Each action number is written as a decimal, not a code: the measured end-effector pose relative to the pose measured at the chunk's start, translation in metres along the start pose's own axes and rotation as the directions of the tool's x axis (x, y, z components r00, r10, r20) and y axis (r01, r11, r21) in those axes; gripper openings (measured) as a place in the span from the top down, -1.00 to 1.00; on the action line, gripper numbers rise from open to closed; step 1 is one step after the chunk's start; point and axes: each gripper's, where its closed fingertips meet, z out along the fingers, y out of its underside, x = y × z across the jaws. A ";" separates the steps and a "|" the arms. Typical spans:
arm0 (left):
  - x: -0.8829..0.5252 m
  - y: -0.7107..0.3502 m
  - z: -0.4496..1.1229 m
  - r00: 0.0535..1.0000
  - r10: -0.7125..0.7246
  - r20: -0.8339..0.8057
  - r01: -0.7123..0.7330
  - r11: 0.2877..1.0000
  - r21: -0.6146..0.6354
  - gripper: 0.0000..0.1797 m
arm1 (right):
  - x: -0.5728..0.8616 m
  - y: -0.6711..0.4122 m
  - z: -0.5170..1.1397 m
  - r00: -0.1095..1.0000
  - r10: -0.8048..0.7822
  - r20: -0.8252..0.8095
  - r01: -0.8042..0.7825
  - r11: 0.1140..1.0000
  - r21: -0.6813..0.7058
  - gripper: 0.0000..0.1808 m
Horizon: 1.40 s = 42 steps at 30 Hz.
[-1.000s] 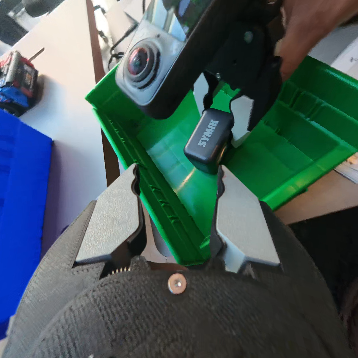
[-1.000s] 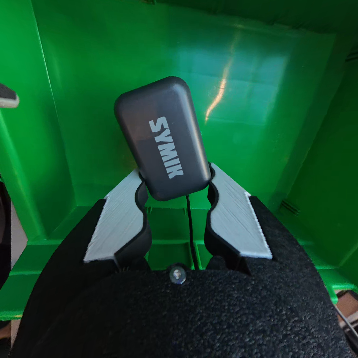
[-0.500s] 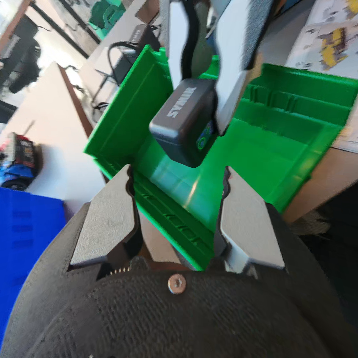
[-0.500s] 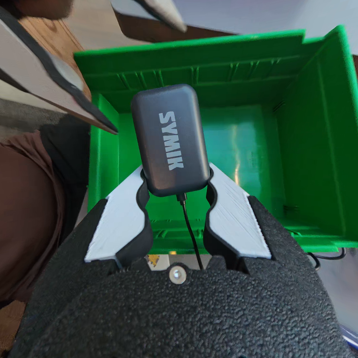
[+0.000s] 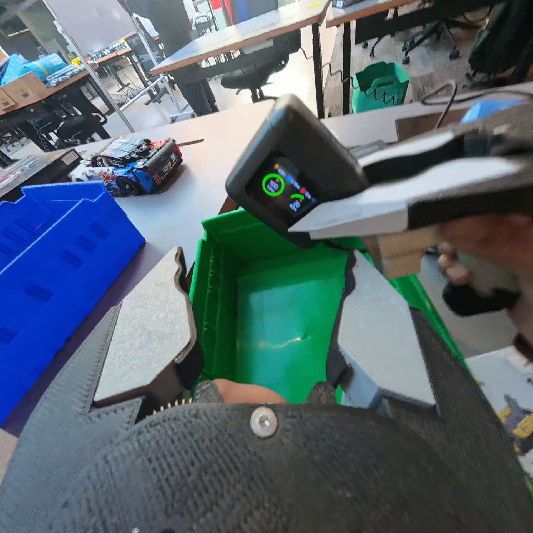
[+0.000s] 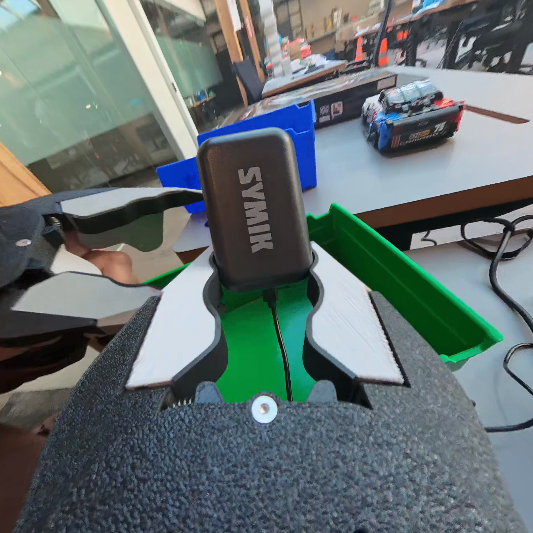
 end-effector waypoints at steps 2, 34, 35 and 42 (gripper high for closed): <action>0.001 -0.008 0.000 0.999 -0.040 0.003 0.040 0.999 0.005 -0.10 | 0.002 -0.004 -0.002 1.000 0.023 -0.006 -0.022 0.997 0.071 0.39; 0.009 0.008 0.039 0.708 0.700 -0.097 -0.699 0.713 0.050 -0.35 | -0.006 0.000 -0.014 0.957 0.147 0.252 -0.172 0.982 0.081 0.39; 0.009 0.006 0.041 0.702 0.706 -0.093 -0.704 0.708 0.058 -0.36 | -0.007 0.000 -0.014 0.952 0.154 0.264 -0.181 0.980 0.081 0.38; 0.016 0.000 0.050 0.687 0.718 -0.110 -0.707 0.696 0.126 -0.36 | -0.012 0.001 -0.018 0.930 0.176 0.323 -0.214 0.973 0.087 0.39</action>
